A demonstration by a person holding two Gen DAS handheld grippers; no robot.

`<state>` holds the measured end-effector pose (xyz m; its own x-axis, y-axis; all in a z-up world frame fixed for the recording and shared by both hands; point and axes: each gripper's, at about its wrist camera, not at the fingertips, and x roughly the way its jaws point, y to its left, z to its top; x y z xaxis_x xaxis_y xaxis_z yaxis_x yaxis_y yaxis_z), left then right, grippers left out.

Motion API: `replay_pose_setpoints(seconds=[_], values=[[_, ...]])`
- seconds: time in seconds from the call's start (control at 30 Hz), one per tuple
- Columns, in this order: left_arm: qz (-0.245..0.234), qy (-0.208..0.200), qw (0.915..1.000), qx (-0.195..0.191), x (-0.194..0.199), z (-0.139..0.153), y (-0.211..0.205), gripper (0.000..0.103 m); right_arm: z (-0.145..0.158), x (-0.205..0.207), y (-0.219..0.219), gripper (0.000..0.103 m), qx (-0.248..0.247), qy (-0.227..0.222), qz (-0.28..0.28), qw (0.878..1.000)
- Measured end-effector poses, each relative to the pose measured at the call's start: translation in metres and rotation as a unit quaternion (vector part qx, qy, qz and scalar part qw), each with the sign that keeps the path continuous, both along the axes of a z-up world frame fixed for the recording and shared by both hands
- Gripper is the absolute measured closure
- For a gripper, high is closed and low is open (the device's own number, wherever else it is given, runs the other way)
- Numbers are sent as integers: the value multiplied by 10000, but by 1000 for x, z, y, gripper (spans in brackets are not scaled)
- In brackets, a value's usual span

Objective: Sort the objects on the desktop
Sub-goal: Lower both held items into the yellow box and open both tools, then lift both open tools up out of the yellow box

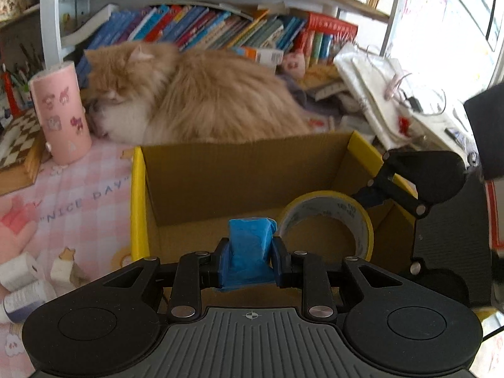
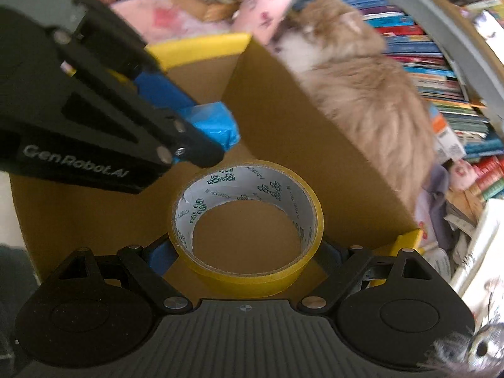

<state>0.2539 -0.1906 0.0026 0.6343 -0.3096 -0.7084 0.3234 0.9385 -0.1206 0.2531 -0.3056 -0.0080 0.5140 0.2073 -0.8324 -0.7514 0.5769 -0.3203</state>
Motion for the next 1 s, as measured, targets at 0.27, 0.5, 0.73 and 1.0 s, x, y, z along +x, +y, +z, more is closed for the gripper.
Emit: replay_pose_setpoints(seconds=[0.27,0.5,0.73,1.0], values=[[13,107,9999,40,0,-4,-4,77,-9,9,-1,14,-21,471,-113,9988],[-5,-125,9999,15,-7,-1,-5,62,-8,9,0,14,-40,493,-48,9988],[6,-349,9993,-125,-22,6,-10,36,0,4,-9,12,287,298,-119,9991],[392,-750,9960,-295,-49,34,9,28,25,-16,-34,12,906,-108,-564,9942]])
